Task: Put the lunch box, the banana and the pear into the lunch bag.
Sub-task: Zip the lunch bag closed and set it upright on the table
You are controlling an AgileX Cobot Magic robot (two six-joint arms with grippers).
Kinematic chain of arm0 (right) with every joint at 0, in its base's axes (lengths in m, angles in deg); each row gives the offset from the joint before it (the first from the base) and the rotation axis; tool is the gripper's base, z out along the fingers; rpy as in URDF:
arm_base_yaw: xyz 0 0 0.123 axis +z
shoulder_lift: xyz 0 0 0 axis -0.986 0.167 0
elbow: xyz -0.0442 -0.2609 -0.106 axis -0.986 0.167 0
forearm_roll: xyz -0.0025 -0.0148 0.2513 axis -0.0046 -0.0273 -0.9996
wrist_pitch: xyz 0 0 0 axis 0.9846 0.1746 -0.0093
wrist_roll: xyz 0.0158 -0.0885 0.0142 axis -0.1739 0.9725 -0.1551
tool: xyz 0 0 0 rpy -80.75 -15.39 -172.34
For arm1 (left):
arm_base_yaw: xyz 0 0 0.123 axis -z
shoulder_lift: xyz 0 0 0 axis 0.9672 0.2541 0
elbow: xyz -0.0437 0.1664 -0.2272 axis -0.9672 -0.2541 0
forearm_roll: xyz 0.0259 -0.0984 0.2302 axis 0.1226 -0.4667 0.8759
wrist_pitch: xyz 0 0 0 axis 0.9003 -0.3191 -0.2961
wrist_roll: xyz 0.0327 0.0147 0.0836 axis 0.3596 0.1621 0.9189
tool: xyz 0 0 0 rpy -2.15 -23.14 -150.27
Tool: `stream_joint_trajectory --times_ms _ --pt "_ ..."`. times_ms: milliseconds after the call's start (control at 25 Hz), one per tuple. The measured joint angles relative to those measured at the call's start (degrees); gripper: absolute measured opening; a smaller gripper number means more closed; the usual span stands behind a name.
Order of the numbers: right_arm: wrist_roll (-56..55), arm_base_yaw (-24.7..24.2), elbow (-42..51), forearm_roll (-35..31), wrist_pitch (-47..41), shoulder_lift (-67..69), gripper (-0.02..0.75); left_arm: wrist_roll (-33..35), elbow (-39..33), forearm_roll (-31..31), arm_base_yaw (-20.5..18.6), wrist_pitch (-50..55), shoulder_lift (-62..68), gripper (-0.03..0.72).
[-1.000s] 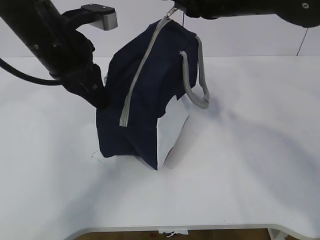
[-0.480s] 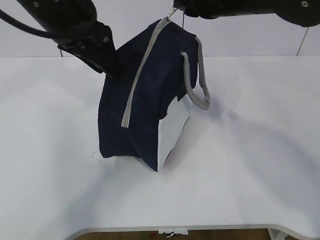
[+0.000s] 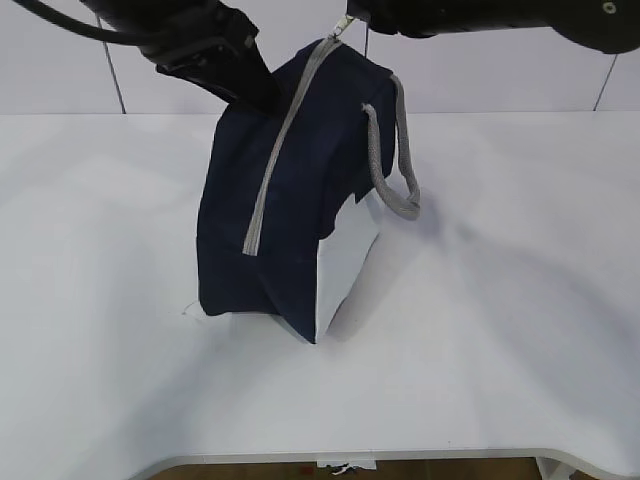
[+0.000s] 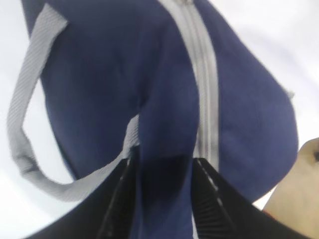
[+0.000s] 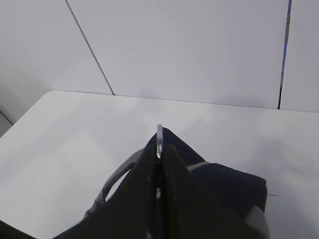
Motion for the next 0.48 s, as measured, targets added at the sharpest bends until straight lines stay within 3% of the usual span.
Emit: stream_joint_trajectory --times_ms 280,400,440,480 --pt "0.0 0.0 0.0 -0.1 0.0 0.0 0.001 0.5 1.9 -1.8 0.0 -1.5 3.7 0.258" --pt "0.0 0.0 0.0 -0.1 0.0 0.0 0.001 0.6 2.0 -1.8 0.0 -1.2 3.8 0.151" --pt "0.0 0.0 0.0 -0.1 0.0 0.0 0.001 1.5 2.2 -1.8 0.0 -0.3 3.8 0.053" --pt "0.0 0.0 0.0 -0.1 0.0 0.0 0.001 2.3 2.2 -1.8 0.0 0.4 3.8 0.025"
